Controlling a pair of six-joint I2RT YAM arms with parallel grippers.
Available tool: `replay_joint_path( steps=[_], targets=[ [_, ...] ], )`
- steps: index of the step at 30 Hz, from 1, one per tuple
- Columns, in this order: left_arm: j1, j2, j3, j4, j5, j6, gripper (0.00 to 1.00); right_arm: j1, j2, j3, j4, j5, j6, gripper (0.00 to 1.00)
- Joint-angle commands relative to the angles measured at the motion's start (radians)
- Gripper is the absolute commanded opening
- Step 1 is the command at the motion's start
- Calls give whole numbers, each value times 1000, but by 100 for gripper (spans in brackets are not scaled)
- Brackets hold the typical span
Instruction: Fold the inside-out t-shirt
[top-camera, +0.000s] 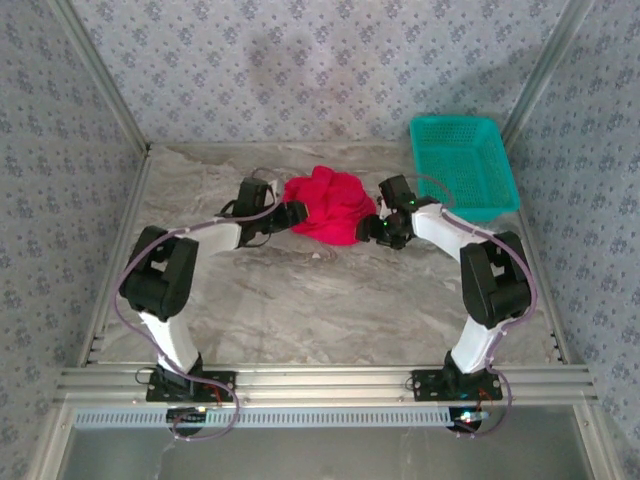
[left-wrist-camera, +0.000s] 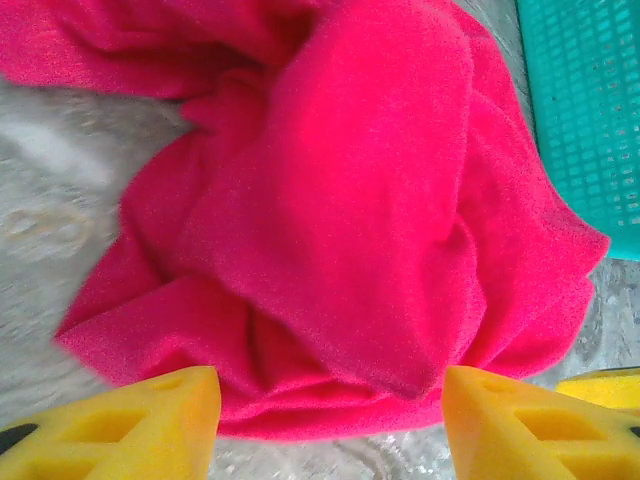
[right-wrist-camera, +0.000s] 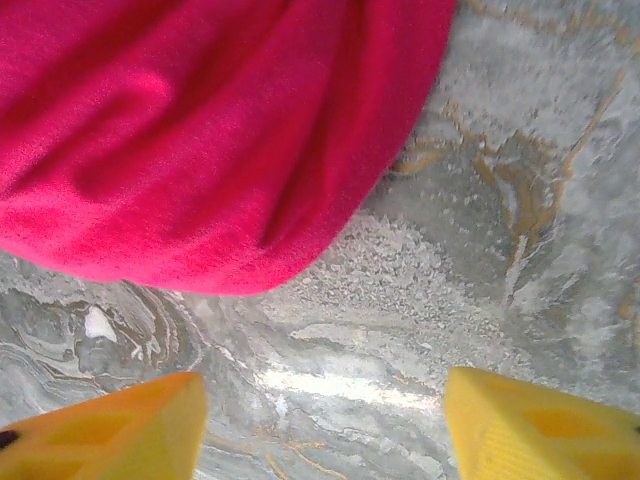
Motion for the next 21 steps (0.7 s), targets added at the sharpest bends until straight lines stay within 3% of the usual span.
replay_joint_path(
  steps=[1,6,9,10,12,14,21],
  targets=[
    [1,79,68,10,16,-31,56,-15,15,-25,85,-86,13,75],
    [0,178,165,-8,10,-41,43,-18,117,22,171,-81,58,78],
    [1,191,202,-30,6,-41,25,-15,218,95,235,-62,118,67],
    [2,183,207,-42,0,-40,16,-12,246,114,256,-53,128,56],
    [4,157,213,-74,-21,-33,0,-8,270,143,275,-53,170,24],
    [9,115,220,-138,-55,-11,0,0,248,174,232,-41,157,1],
    [45,-106,278,-470,-202,110,0,29,-27,274,-70,19,-19,0]
  ],
)
